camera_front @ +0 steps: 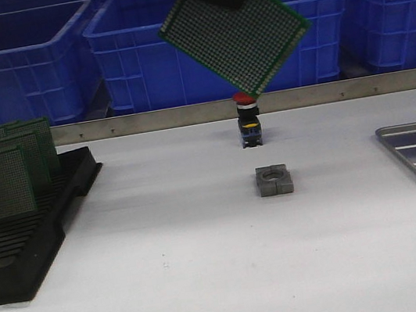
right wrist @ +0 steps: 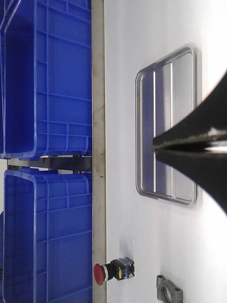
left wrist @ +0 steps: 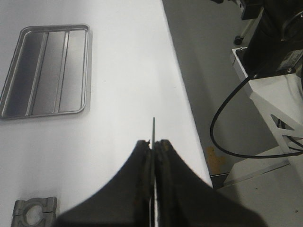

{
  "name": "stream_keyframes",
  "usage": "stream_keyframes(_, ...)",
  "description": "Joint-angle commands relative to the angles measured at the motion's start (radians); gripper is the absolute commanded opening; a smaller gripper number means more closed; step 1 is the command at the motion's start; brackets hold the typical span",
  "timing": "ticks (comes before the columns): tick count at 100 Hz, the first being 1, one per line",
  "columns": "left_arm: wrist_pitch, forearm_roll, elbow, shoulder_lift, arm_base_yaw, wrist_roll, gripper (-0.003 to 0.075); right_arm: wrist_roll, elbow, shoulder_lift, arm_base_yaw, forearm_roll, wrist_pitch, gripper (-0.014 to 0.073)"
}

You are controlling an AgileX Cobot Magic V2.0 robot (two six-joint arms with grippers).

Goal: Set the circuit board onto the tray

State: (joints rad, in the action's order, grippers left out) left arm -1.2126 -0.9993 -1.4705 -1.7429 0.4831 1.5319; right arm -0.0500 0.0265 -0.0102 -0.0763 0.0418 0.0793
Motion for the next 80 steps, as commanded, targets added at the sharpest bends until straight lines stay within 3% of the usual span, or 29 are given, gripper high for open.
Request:
stream_keyframes(1, -0.052, -0.069, -0.031, 0.046, 0.015, -0.013, -0.0020, 0.010, -0.013, -0.026, 0.002, 0.000, -0.079, -0.0062)
stream_keyframes(14, -0.052, -0.069, -0.031, 0.046, 0.015, -0.013, -0.0020, 0.003, -0.038, -0.025, 0.002, -0.026, -0.074, -0.0062)
stream_keyframes(32, -0.056, -0.070, -0.031, 0.046, 0.015, -0.013, -0.0020, 0.003, -0.195, 0.039, 0.002, -0.027, 0.182, -0.0062)
stream_keyframes(54, -0.056, -0.070, -0.031, 0.046, 0.015, -0.013, -0.0020, 0.003, -0.391, 0.287, 0.002, -0.026, 0.467, -0.0062)
stream_keyframes(80, -0.058, -0.070, -0.031, 0.046, 0.015, -0.013, -0.0020, 0.004, -0.569, 0.606, 0.002, -0.088, 0.583, -0.0025)
